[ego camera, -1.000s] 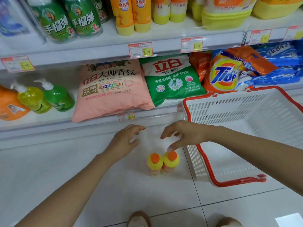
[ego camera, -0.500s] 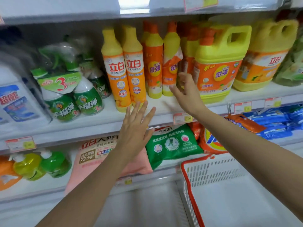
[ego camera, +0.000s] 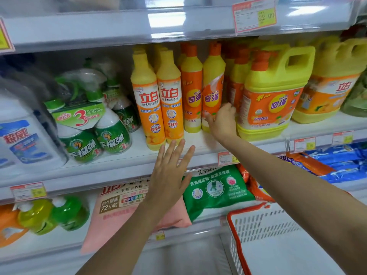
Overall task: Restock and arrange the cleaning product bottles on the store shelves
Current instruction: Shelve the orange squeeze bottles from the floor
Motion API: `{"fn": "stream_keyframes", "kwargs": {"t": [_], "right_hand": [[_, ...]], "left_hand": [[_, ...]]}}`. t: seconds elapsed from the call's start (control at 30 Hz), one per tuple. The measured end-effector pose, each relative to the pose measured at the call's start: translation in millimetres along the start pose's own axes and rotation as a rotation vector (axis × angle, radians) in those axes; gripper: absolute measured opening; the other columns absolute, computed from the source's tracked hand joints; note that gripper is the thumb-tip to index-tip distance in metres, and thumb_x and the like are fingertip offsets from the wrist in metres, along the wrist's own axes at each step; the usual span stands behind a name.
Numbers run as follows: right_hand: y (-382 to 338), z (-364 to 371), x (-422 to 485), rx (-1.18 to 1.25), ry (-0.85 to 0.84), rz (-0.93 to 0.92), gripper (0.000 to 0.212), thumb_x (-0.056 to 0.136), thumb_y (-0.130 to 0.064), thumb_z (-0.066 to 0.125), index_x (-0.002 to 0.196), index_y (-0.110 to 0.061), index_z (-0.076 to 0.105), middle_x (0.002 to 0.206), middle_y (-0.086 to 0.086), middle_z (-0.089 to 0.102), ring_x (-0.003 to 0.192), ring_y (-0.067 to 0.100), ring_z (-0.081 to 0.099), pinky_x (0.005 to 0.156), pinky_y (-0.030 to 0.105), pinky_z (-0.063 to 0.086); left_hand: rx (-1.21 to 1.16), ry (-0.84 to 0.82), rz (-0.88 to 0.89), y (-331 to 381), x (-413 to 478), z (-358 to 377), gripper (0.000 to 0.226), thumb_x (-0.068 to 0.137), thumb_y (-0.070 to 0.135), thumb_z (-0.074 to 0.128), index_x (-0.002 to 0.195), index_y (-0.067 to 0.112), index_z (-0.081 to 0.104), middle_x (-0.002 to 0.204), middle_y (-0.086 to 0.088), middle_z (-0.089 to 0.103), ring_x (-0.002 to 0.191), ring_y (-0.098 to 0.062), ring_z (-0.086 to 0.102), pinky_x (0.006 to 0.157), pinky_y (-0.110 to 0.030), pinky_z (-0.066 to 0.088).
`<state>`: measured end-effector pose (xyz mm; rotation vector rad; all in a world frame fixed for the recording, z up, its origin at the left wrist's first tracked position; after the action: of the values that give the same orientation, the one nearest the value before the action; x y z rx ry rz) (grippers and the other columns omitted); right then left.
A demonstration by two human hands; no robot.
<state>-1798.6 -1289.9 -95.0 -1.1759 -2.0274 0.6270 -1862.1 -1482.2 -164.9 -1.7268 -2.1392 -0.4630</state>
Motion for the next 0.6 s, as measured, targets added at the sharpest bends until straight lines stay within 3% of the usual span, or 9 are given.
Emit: {"fn": "stream_keyframes", "kwargs": {"t": [0.17,0.37,0.5,0.6], "right_hand": [[-2.7,-8.9,-6.6,0.092,0.001,-0.003,0.050,0.096,-0.031,0.062,0.123,0.003,0.037,0.125,0.023,0.060,0.115,0.041,0.059,0.087,0.042,0.045],[2.1,-37.2,-21.5,0.246,0.001,0.036,0.046,0.093,-0.050,0.060,0.109,-0.008,0.052,0.099,0.007,0.064,0.098,0.028,0.062,0.083,0.039,0.047],[9.1,-54.0,-48.0,0.341,-0.078,-0.001,0.039,0.090,-0.052,0.063,0.092,-0.014,0.055,0.080,0.002,0.060,0.076,0.021,0.058,0.070,0.039,0.048],[15.2,-62.5,-82.5,0.473,-0.194,0.008,0.032,0.090,-0.052,0.063,0.093,-0.021,0.055,0.078,0.005,0.060,0.069,0.017,0.056,0.066,0.037,0.047]], "left_hand": [[-0.044,-0.020,-0.001,1.1,-0.7,-3.1,0.065,0.100,0.039,0.048,0.157,0.029,0.017,0.164,-0.003,0.014,0.152,-0.023,0.005,0.123,-0.043,-0.004],[-0.200,-0.052,-0.027,1.9,-1.7,-14.7,0.062,0.101,0.042,0.046,0.156,0.029,0.020,0.165,0.003,0.007,0.152,-0.016,-0.006,0.123,-0.041,-0.006],[-0.548,0.059,-0.216,3.4,-1.4,-36.2,0.047,0.100,0.033,0.051,0.145,0.023,0.044,0.157,0.004,0.031,0.148,-0.016,0.018,0.121,-0.046,0.019],[-0.869,0.146,-0.420,11.4,0.8,-53.9,0.039,0.100,0.032,0.051,0.138,0.022,0.054,0.141,0.007,0.050,0.130,-0.012,0.045,0.111,-0.043,0.039]]}}
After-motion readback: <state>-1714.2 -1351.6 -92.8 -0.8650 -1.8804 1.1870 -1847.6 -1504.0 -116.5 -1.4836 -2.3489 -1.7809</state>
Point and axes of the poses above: each hand's wrist, its own x-axis towards the middle knuckle, its own z-axis out of the palm, y = z × x, the point moved 5 cm from there along x, towards the middle knuckle
